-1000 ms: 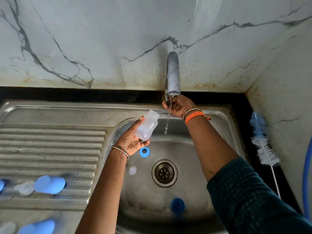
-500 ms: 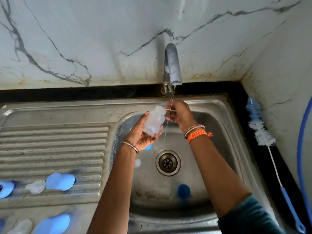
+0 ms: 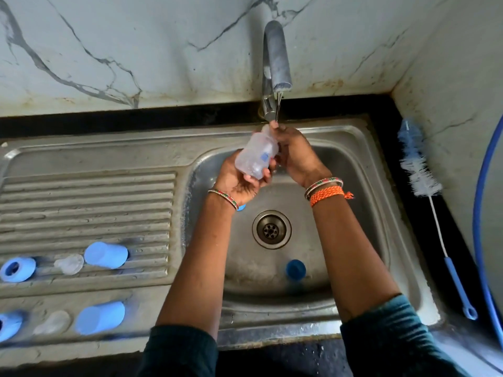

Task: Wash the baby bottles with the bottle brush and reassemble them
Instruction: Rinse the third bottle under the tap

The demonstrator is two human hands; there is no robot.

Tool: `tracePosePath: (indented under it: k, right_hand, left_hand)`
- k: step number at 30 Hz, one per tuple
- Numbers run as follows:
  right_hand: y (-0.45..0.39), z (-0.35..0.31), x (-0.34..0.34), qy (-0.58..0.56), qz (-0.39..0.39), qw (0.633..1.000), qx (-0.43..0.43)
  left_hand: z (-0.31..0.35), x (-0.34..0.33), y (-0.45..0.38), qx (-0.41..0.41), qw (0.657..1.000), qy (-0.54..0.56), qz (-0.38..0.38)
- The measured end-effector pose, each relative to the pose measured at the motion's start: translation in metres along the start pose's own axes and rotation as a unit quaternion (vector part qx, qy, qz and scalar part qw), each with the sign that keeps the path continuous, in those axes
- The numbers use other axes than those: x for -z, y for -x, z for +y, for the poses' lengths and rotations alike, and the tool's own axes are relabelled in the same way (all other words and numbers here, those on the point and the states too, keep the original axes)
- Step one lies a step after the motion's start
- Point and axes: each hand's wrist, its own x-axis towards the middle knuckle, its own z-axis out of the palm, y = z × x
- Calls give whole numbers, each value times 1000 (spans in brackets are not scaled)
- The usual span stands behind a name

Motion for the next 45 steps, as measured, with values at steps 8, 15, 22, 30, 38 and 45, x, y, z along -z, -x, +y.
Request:
tracePosePath:
  k: [8, 15, 22, 30, 38, 45]
  right_hand:
    - [-17, 9, 1, 226, 196, 949, 95]
    - [-8, -2, -6, -1, 59, 996, 60]
    - [-12, 0, -2, 186, 104, 975, 68]
    - [-8, -4, -7, 43, 132, 989, 53]
    - [-1, -16, -5, -7, 2, 999, 45]
    - [-7, -9, -5, -3, 72, 996, 57]
  left_hand:
    - [-9, -19, -16, -223, 956, -61, 179]
    - [-12, -13, -3, -34, 986, -107, 127]
    - [-28, -20, -16, -246, 926, -179, 223]
    - [-15, -26, -11, -149, 971, -61, 174]
    - [-18, -21, -6, -83, 990, -47, 106]
    - [-22, -24, -11, -96, 986, -1, 135]
